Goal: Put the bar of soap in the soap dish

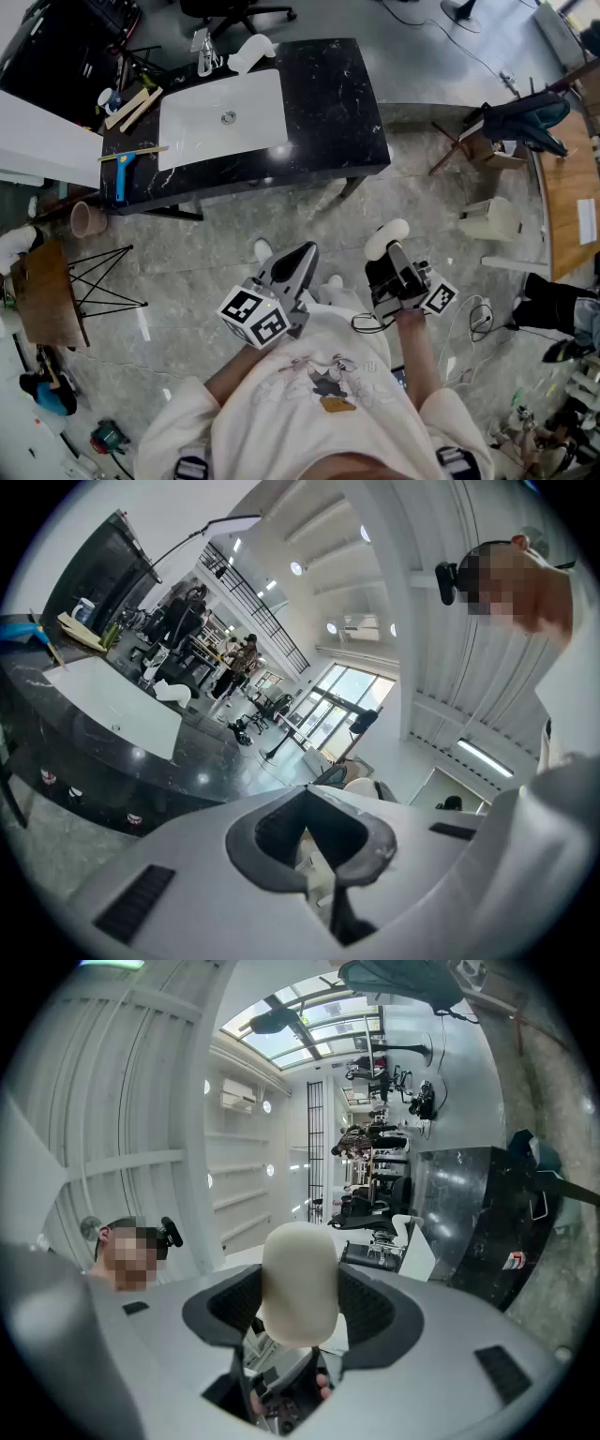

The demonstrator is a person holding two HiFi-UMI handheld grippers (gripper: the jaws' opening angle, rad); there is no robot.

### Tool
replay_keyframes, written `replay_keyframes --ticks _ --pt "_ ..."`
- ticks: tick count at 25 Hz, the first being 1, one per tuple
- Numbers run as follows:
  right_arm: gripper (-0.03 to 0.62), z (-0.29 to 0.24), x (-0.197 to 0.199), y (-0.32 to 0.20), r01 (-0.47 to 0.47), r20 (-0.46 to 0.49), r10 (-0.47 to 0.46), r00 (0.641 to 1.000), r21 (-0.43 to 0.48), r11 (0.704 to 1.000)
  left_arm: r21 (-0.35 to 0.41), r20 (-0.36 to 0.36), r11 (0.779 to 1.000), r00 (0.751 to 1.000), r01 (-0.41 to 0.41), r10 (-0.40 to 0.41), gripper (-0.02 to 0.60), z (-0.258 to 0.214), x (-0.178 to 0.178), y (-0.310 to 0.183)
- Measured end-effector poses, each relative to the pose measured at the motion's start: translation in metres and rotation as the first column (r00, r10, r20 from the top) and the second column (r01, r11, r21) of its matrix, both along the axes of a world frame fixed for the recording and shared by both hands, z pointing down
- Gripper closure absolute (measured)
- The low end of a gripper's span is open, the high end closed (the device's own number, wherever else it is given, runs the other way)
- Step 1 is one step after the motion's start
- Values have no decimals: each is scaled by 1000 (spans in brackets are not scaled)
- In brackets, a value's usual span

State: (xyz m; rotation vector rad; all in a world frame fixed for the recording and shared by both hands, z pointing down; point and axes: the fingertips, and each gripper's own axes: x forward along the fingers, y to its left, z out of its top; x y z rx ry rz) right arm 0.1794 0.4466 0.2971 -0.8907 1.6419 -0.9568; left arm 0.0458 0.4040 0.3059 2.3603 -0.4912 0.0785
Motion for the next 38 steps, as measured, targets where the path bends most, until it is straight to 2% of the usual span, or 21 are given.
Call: replay_keyframes --ticks 4,10,15,18,27,31,35,38 --pt "333 -5 30 36 34 15 -35 999 15 999 -14 5 999 999 48 -48 575 4 32 38" --pt "333 -19 20 61 107 12 -108 994 58 993 36 25 993 993 114 -114 575 -5 20 55" --pt "333 -24 10 67 115 20 -117 993 70 991 65 24 992 993 111 -113 575 -11 18 57" --pt "333 -26 6 70 142 -8 -142 990 86 986 82 17 989 992 123 -124 574 -15 19 59" --pt "333 -33 -10 68 182 -2 -183 983 112 977 66 32 988 990 137 -139 575 -7 8 71" --pt "333 -30 -8 72 176 22 -179 984 100 979 53 40 989 990 136 -139 575 -7 9 77" --pt "333 -24 -4 76 178 -12 -178 984 104 978 91 69 988 989 123 -129 575 -5 15 85" --pt "333 -18 0 78 181 -18 -180 984 95 979 93 62 986 987 141 -148 575 -4 16 91"
